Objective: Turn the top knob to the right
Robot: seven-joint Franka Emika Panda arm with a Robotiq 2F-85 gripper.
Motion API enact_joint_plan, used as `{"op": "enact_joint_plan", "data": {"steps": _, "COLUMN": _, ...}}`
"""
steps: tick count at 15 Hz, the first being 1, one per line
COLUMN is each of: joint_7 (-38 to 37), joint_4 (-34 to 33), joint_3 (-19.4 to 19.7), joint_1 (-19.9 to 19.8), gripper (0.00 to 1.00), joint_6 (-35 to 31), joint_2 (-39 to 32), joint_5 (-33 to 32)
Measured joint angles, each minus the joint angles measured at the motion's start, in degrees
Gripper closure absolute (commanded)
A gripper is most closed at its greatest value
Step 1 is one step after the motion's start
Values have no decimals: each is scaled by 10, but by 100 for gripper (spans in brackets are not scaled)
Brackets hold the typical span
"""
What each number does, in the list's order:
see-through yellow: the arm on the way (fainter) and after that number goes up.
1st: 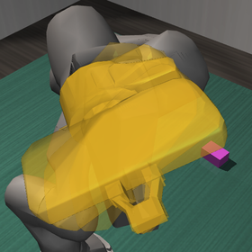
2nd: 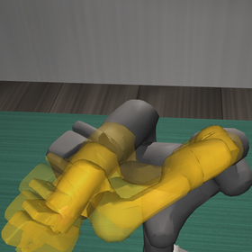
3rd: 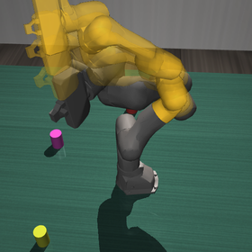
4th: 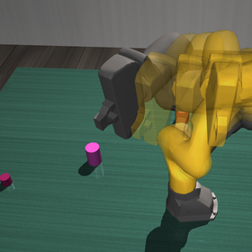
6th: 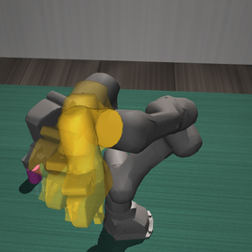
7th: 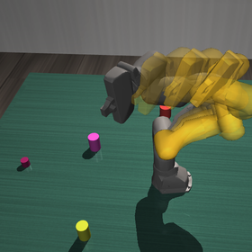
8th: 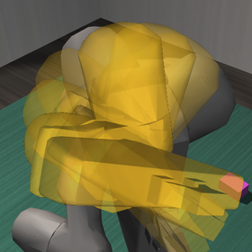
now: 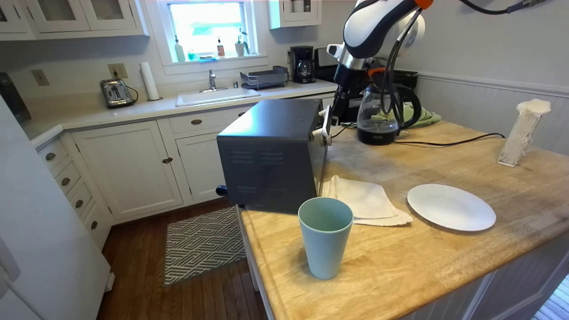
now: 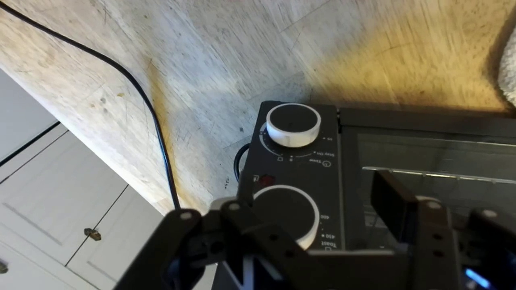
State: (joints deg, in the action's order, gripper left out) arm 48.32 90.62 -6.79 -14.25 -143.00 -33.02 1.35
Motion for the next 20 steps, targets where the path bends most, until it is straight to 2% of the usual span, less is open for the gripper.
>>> {"op": "enact_joint_plan", "data": {"steps": 4, "joint_7": 26, "joint_4": -12, "joint_3": -2, "joint_1": -8, "gripper": 19, "joint_6": 0, "joint_2": -2, "joint_5": 20}}
{"op": "enact_joint_plan", "data": {"steps": 10, "joint_7": 80, "joint_4": -39, "joint_3": -21, "joint_1": -36, "gripper": 23, "joint_6": 35, "joint_2": -4, "joint_5": 87}}
{"op": "enact_joint_plan", "data": {"steps": 15, "joint_7": 92, "joint_4": -57, "joint_3": -21, "joint_1": -41, "gripper": 17, "joint_6": 59, "joint_2": -20, "joint_5": 106}}
{"op": "enact_joint_plan", "data": {"steps": 20, "joint_7": 101, "joint_4": -73, "joint_3": -22, "joint_1": -41, "gripper": 26, "joint_6": 58, "joint_2": -38, "joint_5": 121}}
